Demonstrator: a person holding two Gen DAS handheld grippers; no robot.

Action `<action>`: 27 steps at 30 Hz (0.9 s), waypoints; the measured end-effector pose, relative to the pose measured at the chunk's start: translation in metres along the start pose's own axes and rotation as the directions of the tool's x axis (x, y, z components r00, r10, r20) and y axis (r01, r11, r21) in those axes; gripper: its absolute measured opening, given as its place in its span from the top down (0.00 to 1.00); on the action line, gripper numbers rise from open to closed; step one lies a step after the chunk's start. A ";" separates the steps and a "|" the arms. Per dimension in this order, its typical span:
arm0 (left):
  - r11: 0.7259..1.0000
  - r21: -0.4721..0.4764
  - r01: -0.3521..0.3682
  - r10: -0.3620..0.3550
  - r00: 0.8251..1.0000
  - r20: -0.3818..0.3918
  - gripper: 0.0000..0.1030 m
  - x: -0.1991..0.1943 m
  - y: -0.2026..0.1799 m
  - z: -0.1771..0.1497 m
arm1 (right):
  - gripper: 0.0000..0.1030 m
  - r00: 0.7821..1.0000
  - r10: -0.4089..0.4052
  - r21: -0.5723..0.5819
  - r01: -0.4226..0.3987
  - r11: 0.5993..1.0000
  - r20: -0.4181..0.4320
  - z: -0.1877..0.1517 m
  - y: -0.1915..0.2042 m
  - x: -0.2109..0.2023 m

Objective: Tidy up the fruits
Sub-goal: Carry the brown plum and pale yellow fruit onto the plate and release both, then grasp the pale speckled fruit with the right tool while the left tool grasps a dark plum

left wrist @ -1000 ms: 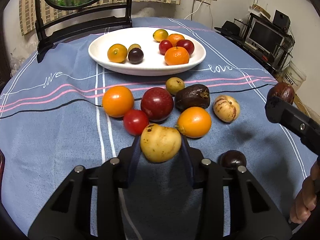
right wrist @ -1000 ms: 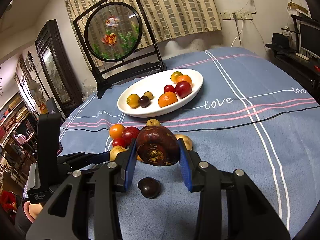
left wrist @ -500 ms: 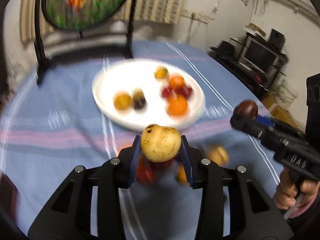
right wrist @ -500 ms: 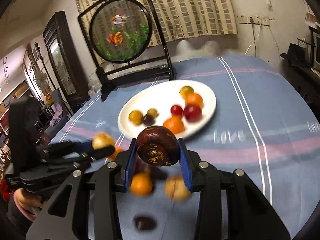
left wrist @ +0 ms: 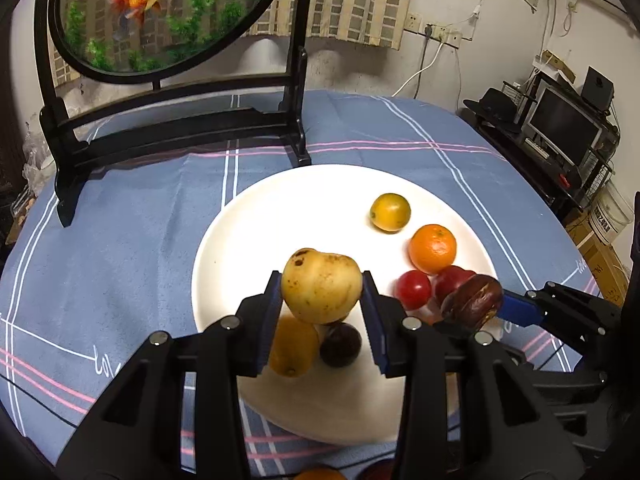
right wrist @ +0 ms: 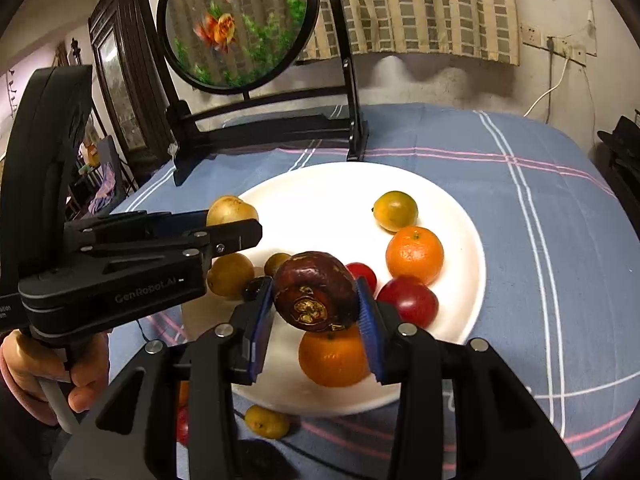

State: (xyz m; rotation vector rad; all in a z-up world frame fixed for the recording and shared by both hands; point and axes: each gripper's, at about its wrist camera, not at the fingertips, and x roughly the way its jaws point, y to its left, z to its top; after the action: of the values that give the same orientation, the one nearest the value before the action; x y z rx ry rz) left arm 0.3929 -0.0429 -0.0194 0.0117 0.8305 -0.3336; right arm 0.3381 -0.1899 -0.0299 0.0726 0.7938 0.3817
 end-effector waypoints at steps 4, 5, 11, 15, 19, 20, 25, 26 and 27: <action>1.000 -0.016 -0.022 0.022 1.000 -0.018 0.33 0.004 0.003 -0.002 | 0.48 1.000 -0.014 -0.021 0.013 1.000 -0.016 0.001 0.002 0.003; 0.999 -0.027 -0.044 0.043 0.999 -0.005 0.14 -0.002 0.004 -0.003 | 0.42 1.000 -0.022 -0.021 0.022 1.000 -0.004 0.001 0.003 -0.001; 0.992 -0.073 -0.105 0.114 0.983 0.141 0.03 -0.075 0.003 -0.027 | 0.42 0.996 -0.011 -0.047 0.016 0.999 0.088 -0.020 0.008 -0.058; 0.981 -0.137 -0.140 0.162 0.974 0.158 0.02 -0.105 0.002 -0.073 | 0.42 0.995 -0.009 -0.060 0.014 0.998 0.095 -0.053 0.012 -0.083; 0.979 -0.168 -0.115 0.138 0.982 0.128 0.02 -0.109 -0.003 -0.123 | 0.42 0.998 0.021 -0.065 -0.017 0.998 0.064 -0.080 0.014 -0.095; 0.979 -0.173 -0.111 0.133 0.984 0.122 0.02 -0.107 -0.004 -0.134 | 0.42 0.998 0.017 -0.072 -0.013 0.997 0.057 -0.085 0.015 -0.096; 0.975 -0.178 -0.135 0.151 0.985 0.081 0.02 -0.105 -0.003 -0.152 | 0.42 0.999 -0.038 -0.124 0.037 0.992 -0.002 -0.097 0.020 -0.090; 0.970 -0.174 -0.170 0.188 0.978 0.092 0.02 -0.107 -0.003 -0.152 | 0.42 0.999 -0.039 -0.131 0.037 0.991 -0.015 -0.098 0.021 -0.087; 0.967 -0.162 -0.198 0.217 0.970 0.106 0.02 -0.109 -0.004 -0.152 | 0.42 0.998 -0.047 -0.141 0.042 0.989 -0.030 -0.099 0.022 -0.083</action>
State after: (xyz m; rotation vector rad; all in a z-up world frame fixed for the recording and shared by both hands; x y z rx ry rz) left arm 0.2133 0.0054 -0.0428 -0.0621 0.7227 -0.0719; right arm 0.2083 -0.2075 -0.0381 -0.0829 0.7981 0.3958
